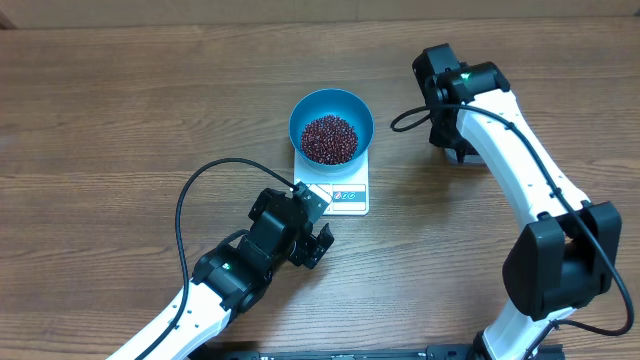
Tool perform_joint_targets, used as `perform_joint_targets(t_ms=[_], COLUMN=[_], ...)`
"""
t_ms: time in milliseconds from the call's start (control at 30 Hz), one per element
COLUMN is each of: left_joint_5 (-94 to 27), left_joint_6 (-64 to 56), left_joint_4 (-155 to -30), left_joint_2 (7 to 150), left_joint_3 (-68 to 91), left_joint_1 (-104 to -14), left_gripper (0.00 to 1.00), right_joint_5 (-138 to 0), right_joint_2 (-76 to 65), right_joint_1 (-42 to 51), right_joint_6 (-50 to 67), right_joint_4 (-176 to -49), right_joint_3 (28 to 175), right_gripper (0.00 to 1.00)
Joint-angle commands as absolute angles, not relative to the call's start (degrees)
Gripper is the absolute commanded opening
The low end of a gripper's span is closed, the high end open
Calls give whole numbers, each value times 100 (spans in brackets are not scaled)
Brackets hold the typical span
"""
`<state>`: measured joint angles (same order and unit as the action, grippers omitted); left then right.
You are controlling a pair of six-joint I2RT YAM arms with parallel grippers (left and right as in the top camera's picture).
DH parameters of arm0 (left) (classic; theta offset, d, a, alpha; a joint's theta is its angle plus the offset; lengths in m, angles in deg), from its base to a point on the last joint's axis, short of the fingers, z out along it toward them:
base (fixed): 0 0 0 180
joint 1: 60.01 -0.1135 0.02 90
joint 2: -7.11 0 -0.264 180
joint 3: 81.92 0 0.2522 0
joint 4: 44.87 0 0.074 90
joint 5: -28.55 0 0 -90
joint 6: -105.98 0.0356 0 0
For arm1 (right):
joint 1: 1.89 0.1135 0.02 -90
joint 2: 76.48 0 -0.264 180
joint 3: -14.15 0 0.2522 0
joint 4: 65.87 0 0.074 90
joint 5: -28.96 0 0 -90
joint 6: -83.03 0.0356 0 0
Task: Scoop item into bowl and weigh 150g on scale
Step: 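Move the empty scoop with the right gripper back over the bean tub, then lower the blue scoop into the red beans with the right gripper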
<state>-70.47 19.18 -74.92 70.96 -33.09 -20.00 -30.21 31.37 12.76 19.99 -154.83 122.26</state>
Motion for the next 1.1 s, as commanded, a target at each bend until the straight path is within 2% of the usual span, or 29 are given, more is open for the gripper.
perform_joint_targets(t_ms=[0,300,667,1067], left_joint_5=[-7045,-7045,-7042,-7045], left_joint_6=[1984,1984,1984,1984], left_joint_4=[-7488,-7488,-7486,-7488], left_joint_2=[7042,7042,7042,7042], left_joint_3=[-3348,-3348,-3348,-3348], left_joint_1=[-2024,-2024,-2027,-2027], left_gripper=[100,100,100,100], right_joint_5=[-3395,-3583,-3675,-3981], right_joint_2=[3004,3004,3004,3006], right_joint_1=[981,585,585,585], right_joint_6=[1896,1155,1044,917], right_joint_4=[-15494,-15393,-15216,-15806], right_joint_3=[12206,12261,12359,13297], right_gripper=[4,4,4,4])
